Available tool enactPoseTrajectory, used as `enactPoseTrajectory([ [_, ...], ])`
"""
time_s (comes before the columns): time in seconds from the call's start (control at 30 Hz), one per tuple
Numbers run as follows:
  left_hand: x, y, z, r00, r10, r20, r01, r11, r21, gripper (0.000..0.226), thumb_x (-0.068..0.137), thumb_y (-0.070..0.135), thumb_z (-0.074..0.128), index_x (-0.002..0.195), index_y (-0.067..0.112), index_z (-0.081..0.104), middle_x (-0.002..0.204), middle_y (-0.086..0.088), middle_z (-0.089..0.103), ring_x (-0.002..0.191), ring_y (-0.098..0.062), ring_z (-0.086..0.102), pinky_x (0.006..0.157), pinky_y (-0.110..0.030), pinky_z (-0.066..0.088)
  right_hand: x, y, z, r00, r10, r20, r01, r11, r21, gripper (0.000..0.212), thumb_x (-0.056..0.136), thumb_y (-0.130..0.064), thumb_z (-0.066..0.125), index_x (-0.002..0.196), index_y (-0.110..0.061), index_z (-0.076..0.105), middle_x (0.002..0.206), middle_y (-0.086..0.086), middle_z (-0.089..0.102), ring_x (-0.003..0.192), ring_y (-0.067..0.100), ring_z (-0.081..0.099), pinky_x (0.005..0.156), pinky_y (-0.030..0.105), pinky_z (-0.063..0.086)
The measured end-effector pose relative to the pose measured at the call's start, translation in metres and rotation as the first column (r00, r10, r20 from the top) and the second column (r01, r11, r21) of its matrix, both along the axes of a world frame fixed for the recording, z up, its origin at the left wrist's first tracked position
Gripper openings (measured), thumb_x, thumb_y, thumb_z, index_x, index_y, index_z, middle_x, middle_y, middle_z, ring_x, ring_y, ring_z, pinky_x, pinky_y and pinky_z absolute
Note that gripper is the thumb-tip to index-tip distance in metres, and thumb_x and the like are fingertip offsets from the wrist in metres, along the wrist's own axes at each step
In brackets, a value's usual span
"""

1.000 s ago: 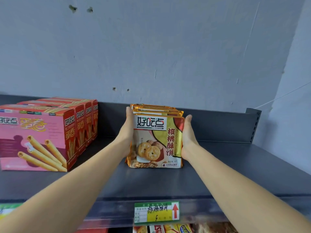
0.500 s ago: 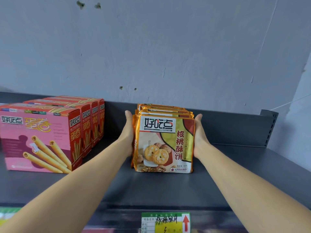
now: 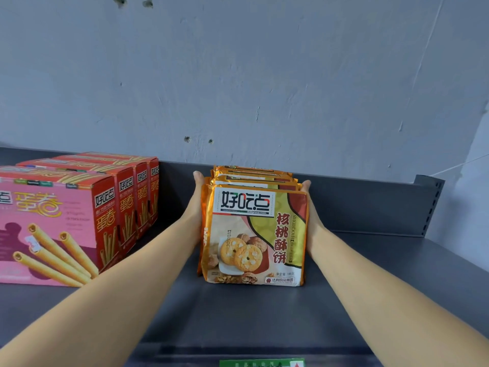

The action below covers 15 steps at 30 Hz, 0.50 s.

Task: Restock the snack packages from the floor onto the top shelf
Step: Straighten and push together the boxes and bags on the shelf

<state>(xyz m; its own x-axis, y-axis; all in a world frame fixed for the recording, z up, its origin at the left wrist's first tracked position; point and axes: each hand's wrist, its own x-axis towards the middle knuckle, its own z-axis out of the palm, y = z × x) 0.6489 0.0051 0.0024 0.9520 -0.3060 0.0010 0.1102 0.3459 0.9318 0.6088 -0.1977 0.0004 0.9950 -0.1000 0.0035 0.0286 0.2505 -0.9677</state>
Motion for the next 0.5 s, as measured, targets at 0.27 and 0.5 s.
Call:
enactPoseTrajectory([
  [0.27, -0.005, 0.006, -0.001, 1.000, 0.000, 0.003, 0.000, 1.000, -0.008, 0.080, 0.088, 0.073, 0.010, 0.097, 0.016, 0.066, 0.076, -0.011, 0.075, 0.069, -0.027, 0.073, 0.062, -0.038, 0.056, -0.003, -0.001, 0.002, 0.996, -0.085, -0.028, 0.083, 0.994, -0.074, 0.085, 0.088, -0.075, 0.007, 0.097, -0.018, 0.069, 0.084, 0.007, 0.076, 0.076, 0.022, 0.073, 0.078, 0.037, 0.053],
  [0.5, -0.025, 0.028, -0.018, 0.990, -0.028, -0.140, 0.036, 0.998, 0.052, 0.097, 0.071, 0.091, 0.018, 0.122, 0.022, 0.062, 0.117, -0.013, 0.068, 0.113, -0.036, 0.060, 0.101, -0.054, 0.041, -0.025, -0.010, -0.019, 0.944, -0.280, -0.173, 0.279, 0.960, -0.028, 0.089, 0.076, -0.088, 0.020, 0.115, -0.024, 0.068, 0.103, 0.009, 0.075, 0.101, 0.030, 0.069, 0.102, 0.051, 0.045],
])
